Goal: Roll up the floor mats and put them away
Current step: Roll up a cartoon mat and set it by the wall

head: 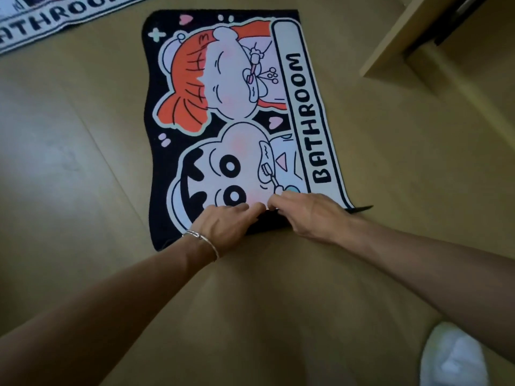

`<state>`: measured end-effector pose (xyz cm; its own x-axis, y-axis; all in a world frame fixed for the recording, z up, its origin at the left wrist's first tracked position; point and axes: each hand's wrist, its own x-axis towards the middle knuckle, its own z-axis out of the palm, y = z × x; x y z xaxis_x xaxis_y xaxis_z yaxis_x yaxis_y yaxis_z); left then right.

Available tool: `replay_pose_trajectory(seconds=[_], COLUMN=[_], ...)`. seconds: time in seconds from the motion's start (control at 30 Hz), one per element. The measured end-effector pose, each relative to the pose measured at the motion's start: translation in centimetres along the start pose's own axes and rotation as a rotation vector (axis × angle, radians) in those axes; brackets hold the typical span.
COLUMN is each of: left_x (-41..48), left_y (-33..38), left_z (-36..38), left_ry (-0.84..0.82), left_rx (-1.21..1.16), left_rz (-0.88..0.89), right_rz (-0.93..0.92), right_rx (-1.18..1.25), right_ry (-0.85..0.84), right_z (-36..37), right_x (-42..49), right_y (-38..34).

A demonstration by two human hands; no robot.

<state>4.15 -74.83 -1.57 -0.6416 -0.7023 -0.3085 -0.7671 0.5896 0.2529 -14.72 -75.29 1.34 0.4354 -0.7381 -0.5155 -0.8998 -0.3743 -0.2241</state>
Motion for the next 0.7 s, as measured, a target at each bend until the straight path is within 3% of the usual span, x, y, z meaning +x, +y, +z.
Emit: replay_pose_trajectory(seconds=[0.23, 0.4, 0.5, 0.7], left_x=[-0.6, -1.3, -0.8, -1.6], left_y=[0.1, 2.1, 2.8, 5.0], left_z=[1.1, 1.1, 0.1, 0.9], left_ry=[0.089, 0.121, 0.160, 0.023], left_rx=[0.253, 0.302, 0.342, 0.355], left_rz=[0.226, 0.094, 0.115, 0.020], right_rz=[-0.121, -0.182, -0.170, -0.274], right_rx=[-0.093, -0.137, -0.202, -0.278], right_ry=[-0.001, 0.057, 0.085, -0.005], right_z=[2.1, 2.4, 2.1, 2.0], right_x=[-1.1, -1.6, -1.0, -1.1], right_y=[2.5, 1.6, 1.6, 0.4])
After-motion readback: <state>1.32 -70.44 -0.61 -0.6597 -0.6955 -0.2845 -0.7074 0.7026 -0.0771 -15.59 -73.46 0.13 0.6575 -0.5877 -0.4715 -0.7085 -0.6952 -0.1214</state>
